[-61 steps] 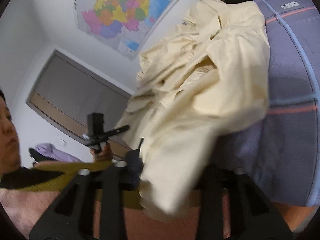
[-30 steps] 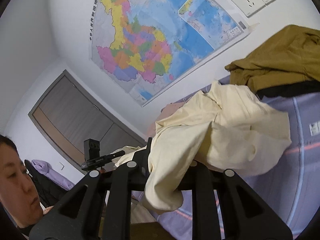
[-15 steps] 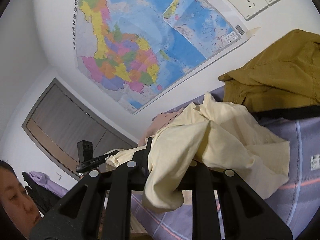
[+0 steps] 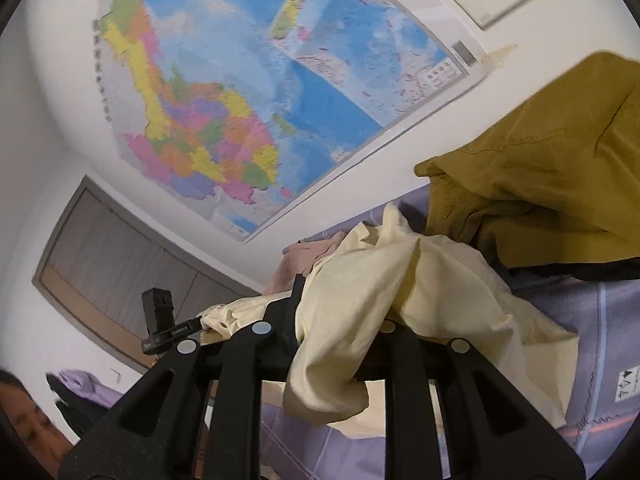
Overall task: Fold large clothes
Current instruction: 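Grasp the shirt hem with the right gripper while the left gripper grasps it too, lift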
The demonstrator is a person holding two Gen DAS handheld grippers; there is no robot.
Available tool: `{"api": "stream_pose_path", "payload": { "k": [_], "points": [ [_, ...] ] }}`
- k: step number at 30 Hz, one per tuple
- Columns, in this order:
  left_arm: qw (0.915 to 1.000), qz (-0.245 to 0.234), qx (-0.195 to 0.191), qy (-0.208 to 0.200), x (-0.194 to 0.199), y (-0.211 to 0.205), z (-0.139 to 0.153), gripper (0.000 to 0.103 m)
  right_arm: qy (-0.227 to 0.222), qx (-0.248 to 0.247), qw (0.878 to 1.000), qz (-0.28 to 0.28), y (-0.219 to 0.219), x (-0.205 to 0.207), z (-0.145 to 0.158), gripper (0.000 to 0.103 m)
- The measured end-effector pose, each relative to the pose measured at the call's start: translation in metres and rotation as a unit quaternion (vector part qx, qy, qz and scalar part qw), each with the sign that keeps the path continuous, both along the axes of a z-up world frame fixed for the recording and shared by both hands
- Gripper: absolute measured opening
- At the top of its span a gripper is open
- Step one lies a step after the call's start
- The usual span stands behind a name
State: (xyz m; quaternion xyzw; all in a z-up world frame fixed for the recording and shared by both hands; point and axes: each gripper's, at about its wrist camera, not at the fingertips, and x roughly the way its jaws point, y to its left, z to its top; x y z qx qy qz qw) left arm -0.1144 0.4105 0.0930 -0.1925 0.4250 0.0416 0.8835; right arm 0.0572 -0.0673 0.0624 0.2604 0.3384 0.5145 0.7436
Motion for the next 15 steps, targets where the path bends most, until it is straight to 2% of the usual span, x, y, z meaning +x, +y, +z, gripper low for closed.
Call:
{"api": "stream_pose_path", "payload": {
  "k": [15],
  "points": [
    [0.9972, 0.032, 0.001, 0.067, 0.07, 0.027, -0.035, 0.02, 0.062, -0.037, 0.997, -0.022, 0.033, 0.075, -0.023, 0.02]
  ]
}}
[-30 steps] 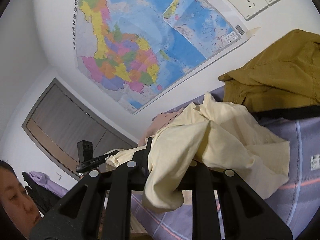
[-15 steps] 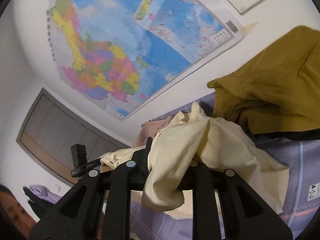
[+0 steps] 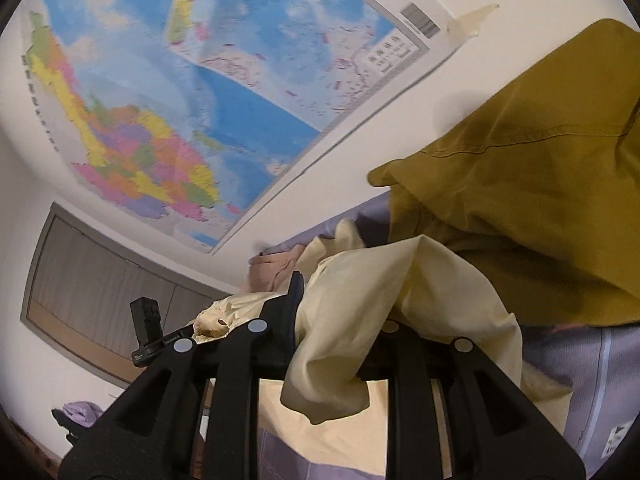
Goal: Fold large clothes
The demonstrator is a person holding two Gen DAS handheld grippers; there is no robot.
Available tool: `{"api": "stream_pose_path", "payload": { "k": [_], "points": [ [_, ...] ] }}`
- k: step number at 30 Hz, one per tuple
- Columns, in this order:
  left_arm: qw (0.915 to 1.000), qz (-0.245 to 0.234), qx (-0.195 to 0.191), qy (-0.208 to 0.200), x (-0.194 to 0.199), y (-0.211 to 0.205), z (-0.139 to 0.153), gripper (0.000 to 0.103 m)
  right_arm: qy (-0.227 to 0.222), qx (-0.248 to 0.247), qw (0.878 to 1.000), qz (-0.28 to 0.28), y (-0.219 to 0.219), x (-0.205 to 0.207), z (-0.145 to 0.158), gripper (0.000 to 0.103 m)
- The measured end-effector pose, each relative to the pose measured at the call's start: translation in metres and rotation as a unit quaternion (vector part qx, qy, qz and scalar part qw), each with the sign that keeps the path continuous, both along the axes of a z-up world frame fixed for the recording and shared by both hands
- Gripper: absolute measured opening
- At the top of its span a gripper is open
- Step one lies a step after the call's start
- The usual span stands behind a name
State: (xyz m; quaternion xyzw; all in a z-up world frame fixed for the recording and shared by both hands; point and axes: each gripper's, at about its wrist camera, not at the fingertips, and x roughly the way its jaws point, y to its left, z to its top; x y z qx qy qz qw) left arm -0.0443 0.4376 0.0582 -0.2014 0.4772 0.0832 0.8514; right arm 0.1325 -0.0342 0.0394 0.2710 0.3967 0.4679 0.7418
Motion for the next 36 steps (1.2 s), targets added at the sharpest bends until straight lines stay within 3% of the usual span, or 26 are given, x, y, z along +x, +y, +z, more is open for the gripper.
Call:
{"api": "stream_pose_path", "payload": {
  "k": [9, 11, 14, 16, 17, 21, 22, 24, 27, 30, 32, 34, 36],
  "points": [
    [0.9991, 0.018, -0.006, 0.038, 0.032, 0.014, -0.028, 0.022, 0.026, -0.022, 0.999, -0.017, 0.012, 0.03, -0.019, 0.025],
    [0.9986, 0.024, -0.01, 0.046, 0.038, 0.018, -0.036, 0.022, 0.031, -0.023, 0.999, -0.021, 0.015, 0.035, -0.022, 0.031],
    [0.9978, 0.031, -0.015, 0.057, 0.047, 0.023, -0.046, 0.022, 0.026, -0.014, 0.999, -0.017, 0.017, 0.033, -0.022, 0.05],
    [0.9973, 0.033, -0.02, 0.062, 0.051, 0.026, -0.051, 0.022, 0.006, -0.009, 1.0, -0.012, 0.017, 0.024, -0.015, 0.076],
    [0.9972, 0.033, -0.021, 0.064, 0.053, 0.027, -0.054, 0.022, -0.014, -0.008, 1.0, -0.008, 0.017, 0.016, -0.009, 0.08],
    [0.9965, 0.038, -0.029, 0.069, 0.058, 0.031, -0.061, 0.022, -0.079, -0.012, 0.997, -0.014, 0.013, -0.016, 0.008, 0.083],
    [0.9963, 0.039, -0.031, 0.07, 0.06, 0.032, -0.063, 0.022, -0.113, -0.023, 0.993, -0.007, 0.017, -0.03, 0.013, 0.083],
    [0.996, 0.038, -0.033, 0.073, 0.062, 0.032, -0.065, 0.023, -0.174, -0.084, 0.981, -0.003, 0.036, -0.052, 0.018, 0.083],
    [0.996, 0.037, -0.03, 0.075, 0.064, 0.03, -0.066, 0.023, -0.223, -0.177, 0.958, 0.021, 0.081, -0.067, 0.008, 0.08],
    [0.9967, 0.033, -0.02, 0.071, 0.064, 0.024, -0.063, 0.025, -0.271, -0.292, 0.917, 0.013, 0.128, -0.064, -0.018, 0.061],
    [0.9979, 0.03, -0.018, 0.055, 0.06, 0.022, -0.056, 0.029, -0.289, -0.328, 0.899, -0.007, 0.14, -0.056, -0.029, 0.045],
    [0.9988, 0.02, -0.029, 0.033, 0.054, 0.019, -0.047, 0.045, -0.276, -0.319, 0.907, -0.015, 0.14, -0.046, -0.032, 0.019],
    [0.9994, 0.004, -0.032, 0.014, 0.047, 0.013, -0.035, 0.051, -0.272, -0.303, 0.913, -0.024, 0.136, -0.041, -0.029, 0.007]
  ]
}}
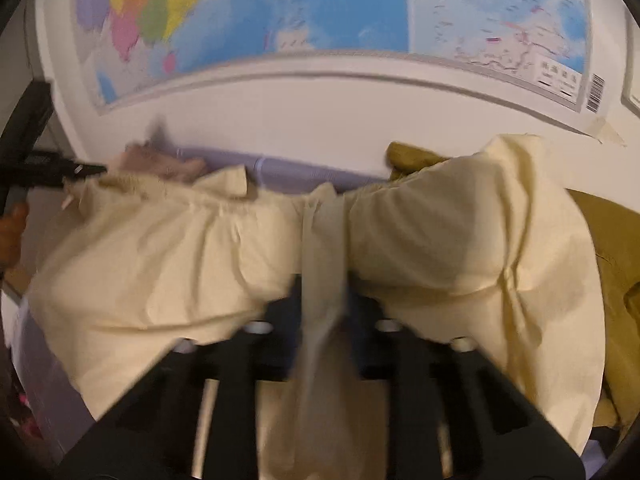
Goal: Fold large clothes
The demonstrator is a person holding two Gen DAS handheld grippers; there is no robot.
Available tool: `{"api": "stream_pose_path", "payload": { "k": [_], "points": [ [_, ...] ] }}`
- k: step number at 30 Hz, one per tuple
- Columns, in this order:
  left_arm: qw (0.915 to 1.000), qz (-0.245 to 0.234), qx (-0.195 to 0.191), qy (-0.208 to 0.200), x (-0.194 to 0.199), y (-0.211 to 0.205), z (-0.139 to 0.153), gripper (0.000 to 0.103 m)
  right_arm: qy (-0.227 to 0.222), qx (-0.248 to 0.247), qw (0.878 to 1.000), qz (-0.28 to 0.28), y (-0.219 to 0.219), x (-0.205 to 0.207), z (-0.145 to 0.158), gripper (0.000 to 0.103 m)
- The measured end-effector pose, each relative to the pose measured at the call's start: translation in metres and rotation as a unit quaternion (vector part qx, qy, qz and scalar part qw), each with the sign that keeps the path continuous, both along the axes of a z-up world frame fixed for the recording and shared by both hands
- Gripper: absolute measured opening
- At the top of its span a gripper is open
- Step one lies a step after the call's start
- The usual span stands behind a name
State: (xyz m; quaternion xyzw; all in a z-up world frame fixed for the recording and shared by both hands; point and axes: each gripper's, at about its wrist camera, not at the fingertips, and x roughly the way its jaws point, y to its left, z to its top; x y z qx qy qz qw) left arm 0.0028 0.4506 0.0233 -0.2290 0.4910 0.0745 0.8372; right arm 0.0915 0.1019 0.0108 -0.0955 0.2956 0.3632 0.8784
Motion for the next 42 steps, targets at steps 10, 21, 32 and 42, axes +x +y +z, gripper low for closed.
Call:
{"api": "stream_pose_path", "payload": {
  "k": [10, 21, 32, 42],
  "points": [
    [0.9809, -0.103, 0.091, -0.138, -0.044, -0.059, 0.056, 0.076, -0.02, 0.063, 0.997, -0.027, -0.004, 0.014, 0.031, 0.002],
    [0.9828, -0.134, 0.126, -0.011, 0.01, -0.075, -0.045, 0.063, 0.03, 0.046, 0.998, -0.02, -0.001, 0.029, 0.015, 0.033],
    [0.968, -0.105, 0.223, -0.045, 0.012, -0.092, -0.041, 0.068, 0.037, 0.038, 0.999, 0.01, -0.031, 0.004, -0.005, 0.04],
    [0.9807, 0.025, 0.152, -0.12, -0.161, -0.007, -0.002, 0.088, 0.048, 0.17, 0.983, -0.053, -0.18, -0.068, -0.012, 0.091]
  ]
}}
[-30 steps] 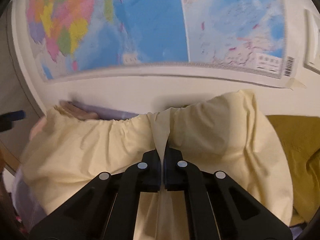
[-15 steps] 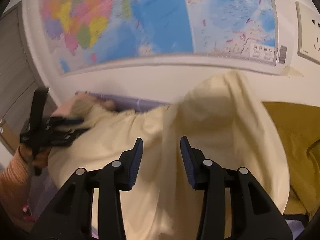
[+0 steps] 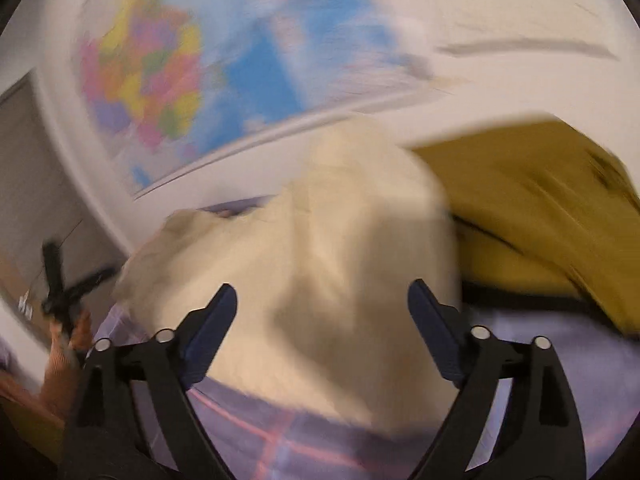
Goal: Fold large clothes
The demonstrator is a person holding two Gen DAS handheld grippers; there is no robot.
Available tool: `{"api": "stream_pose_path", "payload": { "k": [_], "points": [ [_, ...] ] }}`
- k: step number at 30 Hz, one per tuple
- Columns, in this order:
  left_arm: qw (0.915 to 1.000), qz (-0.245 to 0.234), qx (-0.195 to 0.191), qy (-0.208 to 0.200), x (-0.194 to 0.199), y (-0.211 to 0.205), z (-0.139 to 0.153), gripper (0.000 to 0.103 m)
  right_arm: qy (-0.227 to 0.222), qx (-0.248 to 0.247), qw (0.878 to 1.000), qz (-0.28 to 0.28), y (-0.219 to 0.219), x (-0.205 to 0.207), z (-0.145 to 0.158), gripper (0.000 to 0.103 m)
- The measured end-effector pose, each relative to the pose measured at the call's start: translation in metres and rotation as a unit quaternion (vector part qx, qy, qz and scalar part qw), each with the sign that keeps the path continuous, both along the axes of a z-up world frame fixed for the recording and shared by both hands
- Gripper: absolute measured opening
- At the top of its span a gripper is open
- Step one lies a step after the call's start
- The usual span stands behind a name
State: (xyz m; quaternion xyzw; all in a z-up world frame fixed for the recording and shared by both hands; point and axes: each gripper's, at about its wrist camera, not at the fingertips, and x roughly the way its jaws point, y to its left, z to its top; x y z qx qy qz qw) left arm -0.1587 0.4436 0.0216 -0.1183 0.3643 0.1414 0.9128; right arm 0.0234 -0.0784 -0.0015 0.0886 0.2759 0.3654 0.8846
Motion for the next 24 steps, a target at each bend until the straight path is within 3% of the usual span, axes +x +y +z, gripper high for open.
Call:
{"api": "stream_pose_path", "payload": {
  "k": [3, 6, 9, 12, 14, 15, 16, 19, 24],
  "points": [
    [0.998, 0.01, -0.061, 0.013, -0.017, 0.005, -0.021, 0.09, 0.068, 0.026, 0.997, -0.026, -0.039, 0.005, -0.035, 0.092],
    [0.9939, -0.01, -0.109, 0.012, -0.016, 0.001, -0.039, 0.09, 0.115, 0.054, 0.992, -0.014, -0.05, 0.013, -0.059, 0.093],
    [0.9931, -0.044, -0.107, 0.021, 0.005, -0.017, -0.048, 0.09, 0.125, 0.055, 0.991, 0.008, -0.03, 0.022, -0.07, 0.096],
    [0.9926, -0.06, -0.101, 0.033, 0.027, -0.031, -0.057, 0.088, 0.1, 0.042, 0.994, 0.016, -0.008, 0.026, -0.069, 0.098],
    [0.9927, -0.054, -0.102, 0.034, 0.034, -0.038, -0.059, 0.076, 0.097, 0.036, 0.994, 0.021, 0.009, 0.032, -0.068, 0.076],
    [0.9935, -0.048, -0.101, 0.024, 0.033, -0.039, -0.055, 0.064, 0.107, 0.045, 0.992, 0.04, 0.015, 0.034, -0.068, 0.048],
    [0.9939, -0.042, -0.1, 0.021, 0.029, -0.039, -0.052, 0.051, 0.111, 0.052, 0.991, 0.051, 0.012, 0.035, -0.067, 0.031],
    [0.992, -0.046, -0.117, 0.019, 0.019, -0.04, -0.038, 0.025, 0.111, 0.086, 0.986, 0.091, 0.006, 0.021, -0.05, 0.021],
    [0.9844, -0.102, -0.143, -0.003, -0.022, -0.052, -0.006, 0.021, 0.052, 0.108, 0.985, 0.122, -0.038, -0.05, 0.0, 0.02]
  ]
}}
